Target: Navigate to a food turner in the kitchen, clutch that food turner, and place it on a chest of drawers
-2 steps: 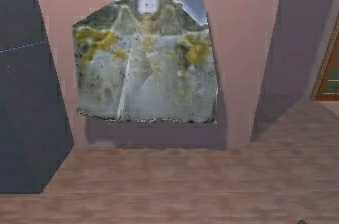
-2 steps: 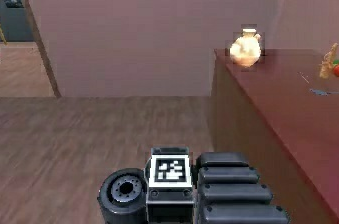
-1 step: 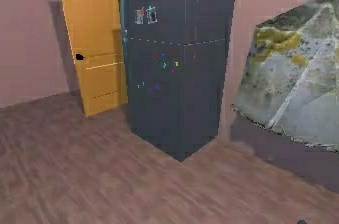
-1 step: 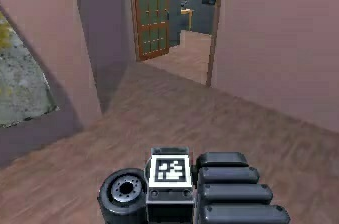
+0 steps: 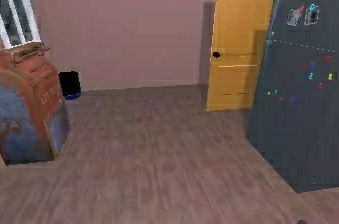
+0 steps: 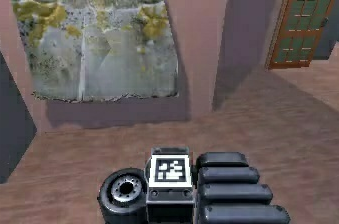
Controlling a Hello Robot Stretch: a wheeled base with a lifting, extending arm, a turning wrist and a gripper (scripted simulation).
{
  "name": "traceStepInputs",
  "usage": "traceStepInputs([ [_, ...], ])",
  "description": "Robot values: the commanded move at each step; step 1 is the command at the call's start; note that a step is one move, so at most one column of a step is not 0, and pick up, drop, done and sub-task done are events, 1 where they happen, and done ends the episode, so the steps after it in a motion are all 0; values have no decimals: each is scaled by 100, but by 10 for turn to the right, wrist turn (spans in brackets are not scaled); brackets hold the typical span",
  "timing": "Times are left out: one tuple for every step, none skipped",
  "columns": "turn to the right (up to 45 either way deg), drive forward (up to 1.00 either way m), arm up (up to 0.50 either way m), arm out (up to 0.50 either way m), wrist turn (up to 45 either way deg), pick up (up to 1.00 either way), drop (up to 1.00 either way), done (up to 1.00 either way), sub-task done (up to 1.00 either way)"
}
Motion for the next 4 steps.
traceStepInputs([
  [0, 100, 0, 0, 0, 0, 0, 0, 0],
  [0, 100, 0, 0, 0, 0, 0, 0, 0],
  [0, 100, 0, 0, 0, 0, 0, 0, 0],
  [-30, 0, 0, 0, 0, 0, 0, 0, 0],
])
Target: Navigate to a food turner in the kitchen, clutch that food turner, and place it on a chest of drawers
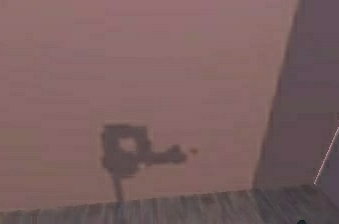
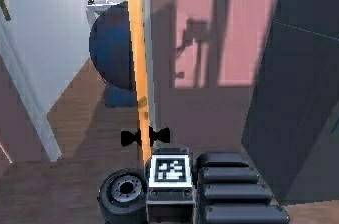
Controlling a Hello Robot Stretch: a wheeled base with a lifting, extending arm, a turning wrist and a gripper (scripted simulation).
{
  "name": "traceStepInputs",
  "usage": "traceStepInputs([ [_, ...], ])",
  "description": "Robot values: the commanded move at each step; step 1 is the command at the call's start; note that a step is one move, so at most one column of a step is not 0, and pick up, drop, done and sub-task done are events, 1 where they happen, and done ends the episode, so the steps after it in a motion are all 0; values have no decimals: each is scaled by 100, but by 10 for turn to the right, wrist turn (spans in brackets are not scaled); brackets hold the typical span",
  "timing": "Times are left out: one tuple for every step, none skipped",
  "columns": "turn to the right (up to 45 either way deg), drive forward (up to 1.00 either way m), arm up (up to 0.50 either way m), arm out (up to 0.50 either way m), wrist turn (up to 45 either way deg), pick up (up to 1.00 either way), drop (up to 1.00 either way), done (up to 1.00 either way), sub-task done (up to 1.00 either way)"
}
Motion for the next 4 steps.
traceStepInputs([
  [0, 30, 0, 0, 0, 0, 0, 0, 0],
  [330, 0, 0, 0, 0, 0, 0, 0, 0],
  [0, 45, 0, 0, 0, 0, 0, 0, 0],
  [450, 0, 0, 0, 0, 0, 0, 0, 0],
])
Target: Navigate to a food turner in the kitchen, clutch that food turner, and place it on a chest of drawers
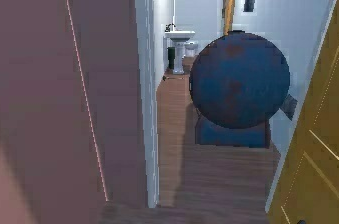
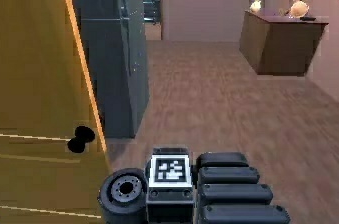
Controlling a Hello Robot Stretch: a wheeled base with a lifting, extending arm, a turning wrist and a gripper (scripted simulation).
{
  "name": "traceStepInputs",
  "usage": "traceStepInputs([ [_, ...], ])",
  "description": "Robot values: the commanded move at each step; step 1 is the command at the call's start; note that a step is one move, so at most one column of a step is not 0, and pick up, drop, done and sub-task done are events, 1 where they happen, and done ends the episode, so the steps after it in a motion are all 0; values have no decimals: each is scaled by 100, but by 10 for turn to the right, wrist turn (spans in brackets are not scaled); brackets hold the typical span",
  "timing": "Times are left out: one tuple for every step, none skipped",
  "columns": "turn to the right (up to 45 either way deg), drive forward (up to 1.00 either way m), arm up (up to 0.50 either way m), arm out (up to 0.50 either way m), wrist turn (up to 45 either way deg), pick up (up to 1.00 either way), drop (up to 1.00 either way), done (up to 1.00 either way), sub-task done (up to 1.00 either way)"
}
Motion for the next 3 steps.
traceStepInputs([
  [60, 0, 0, 0, 0, 0, 0, 0, 0],
  [0, 100, 0, 0, 0, 0, 0, 0, 0],
  [30, 0, 0, 0, 0, 0, 0, 0, 0],
])
